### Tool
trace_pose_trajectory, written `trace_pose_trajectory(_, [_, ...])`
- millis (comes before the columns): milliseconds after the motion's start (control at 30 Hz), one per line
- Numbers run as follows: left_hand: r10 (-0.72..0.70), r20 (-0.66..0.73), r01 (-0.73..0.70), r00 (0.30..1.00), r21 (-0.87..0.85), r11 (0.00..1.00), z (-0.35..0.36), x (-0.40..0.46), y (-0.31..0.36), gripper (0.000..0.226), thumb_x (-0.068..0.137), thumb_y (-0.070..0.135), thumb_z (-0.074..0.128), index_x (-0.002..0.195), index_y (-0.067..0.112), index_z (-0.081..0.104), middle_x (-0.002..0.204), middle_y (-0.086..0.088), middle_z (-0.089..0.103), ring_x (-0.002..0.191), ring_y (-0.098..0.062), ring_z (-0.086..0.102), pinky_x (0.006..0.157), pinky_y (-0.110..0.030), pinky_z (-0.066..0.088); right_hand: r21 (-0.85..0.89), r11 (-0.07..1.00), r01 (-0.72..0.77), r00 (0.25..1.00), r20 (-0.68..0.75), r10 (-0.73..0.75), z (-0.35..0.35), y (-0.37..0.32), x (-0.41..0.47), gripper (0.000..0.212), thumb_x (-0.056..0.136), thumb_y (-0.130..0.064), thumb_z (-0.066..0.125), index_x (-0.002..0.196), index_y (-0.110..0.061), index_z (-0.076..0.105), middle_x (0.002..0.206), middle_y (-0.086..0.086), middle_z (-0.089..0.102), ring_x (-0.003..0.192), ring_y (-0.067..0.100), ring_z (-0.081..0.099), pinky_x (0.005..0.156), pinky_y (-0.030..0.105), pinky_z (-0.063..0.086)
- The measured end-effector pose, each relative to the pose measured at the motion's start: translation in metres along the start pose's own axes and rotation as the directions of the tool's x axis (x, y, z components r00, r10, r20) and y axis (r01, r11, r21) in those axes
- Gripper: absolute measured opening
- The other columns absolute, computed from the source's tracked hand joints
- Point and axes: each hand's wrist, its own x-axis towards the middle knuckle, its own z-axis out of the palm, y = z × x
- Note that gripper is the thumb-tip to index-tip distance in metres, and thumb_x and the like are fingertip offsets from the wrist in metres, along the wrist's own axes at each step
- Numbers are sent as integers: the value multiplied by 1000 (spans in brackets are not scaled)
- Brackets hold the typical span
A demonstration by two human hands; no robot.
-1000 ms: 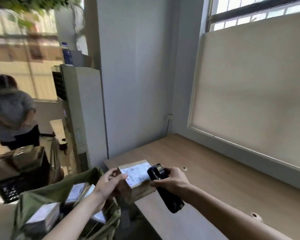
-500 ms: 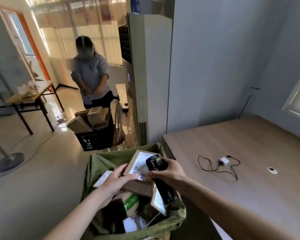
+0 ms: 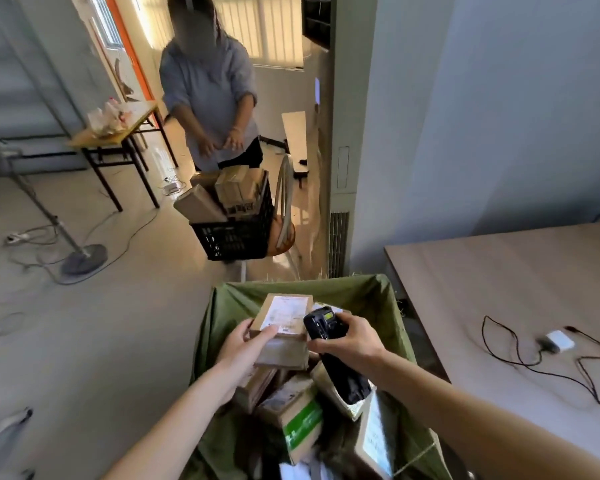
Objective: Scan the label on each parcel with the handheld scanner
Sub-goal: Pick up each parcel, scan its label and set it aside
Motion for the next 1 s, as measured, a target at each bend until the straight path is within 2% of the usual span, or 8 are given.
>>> trace_pose_trajectory(100, [-21, 3, 21, 1000, 85, 996, 10, 22, -3, 61, 88, 51, 69, 141, 26, 50, 122, 4, 65, 110, -20, 62, 98, -43, 50, -46, 998, -37, 999, -4, 37, 0, 9, 15, 49, 51, -49, 92, 92, -30, 72, 78, -12, 74, 64, -2, 67, 51, 11, 44])
trace_pose_trajectory(200, [-11, -23, 18, 1000, 318, 948, 16, 32, -9, 70, 90, 54, 64, 148, 22, 43, 136, 1, 60, 121, -24, 57, 102, -39, 46, -87, 995, -42, 999, 4, 42, -4, 16, 19, 55, 54, -46, 94, 101, -28, 73, 84, -10, 74, 72, 5, 70, 57, 17, 51])
trace_pose_trajectory(367, [56, -39, -33, 998, 434, 900, 7, 29, -4, 79, 89, 55, 64, 154, 23, 34, 149, -5, 50, 134, -28, 50, 108, -45, 43, -130, 991, -33, 999, 5, 34, -19, 22, 9, 76, 58, -47, 95, 127, -28, 68, 99, -7, 75, 84, 11, 73, 77, 28, 61])
trace_pose_trajectory(500, [220, 35, -211, 975, 461, 862, -1, 8, 13, 66, 92, 49, 65, 150, 30, 40, 160, 2, 33, 144, -23, 35, 115, -46, 34, -180, 984, -2, 999, -47, -6, -42, 15, -21, 84, 62, -49, 94, 138, -33, 62, 97, -16, 70, 80, 1, 66, 61, 15, 50])
trace_pose_trajectory(600, [351, 162, -384, 922, 472, 793, 7, -14, 35, 59, 91, 50, 65, 146, 37, 46, 161, 9, 30, 147, -17, 29, 117, -45, 28, -222, 975, 0, 990, -137, -32, -67, 9, -58, 94, 64, -53, 92, 148, -34, 54, 104, -13, 66, 84, 6, 64, 56, 9, 40])
trace_pose_trajectory(733, [463, 344, -575, 817, 433, 694, 42, -58, 68, 61, 91, 53, 65, 148, 40, 45, 163, 9, 26, 150, -16, 23, 118, -44, 24, -208, 978, -31, 959, -282, -29, -108, 15, -132, 85, 64, -53, 92, 141, -36, 60, 98, -14, 69, 79, 0, 64, 55, 9, 44])
trace_pose_trajectory(900, [544, 540, -748, 642, 284, 600, 106, -145, 89, 68, 87, 59, 66, 148, 37, 44, 162, 8, 30, 149, -13, 26, 120, -39, 25, -205, 963, -174, 861, -506, 48, -156, 40, -268, 82, 63, -52, 91, 136, -31, 61, 109, -4, 73, 95, 16, 70, 86, 32, 60])
trace_pose_trajectory(1000, [535, 650, -817, 540, 253, 518, 145, -209, 96, 83, 77, 76, 60, 149, 41, 40, 162, 10, 29, 148, -14, 28, 119, -42, 27, -137, 953, -269, 772, -622, 129, -182, 57, -358, 74, 60, -53, 90, 125, -28, 65, 107, -3, 73, 94, 17, 70, 87, 36, 61])
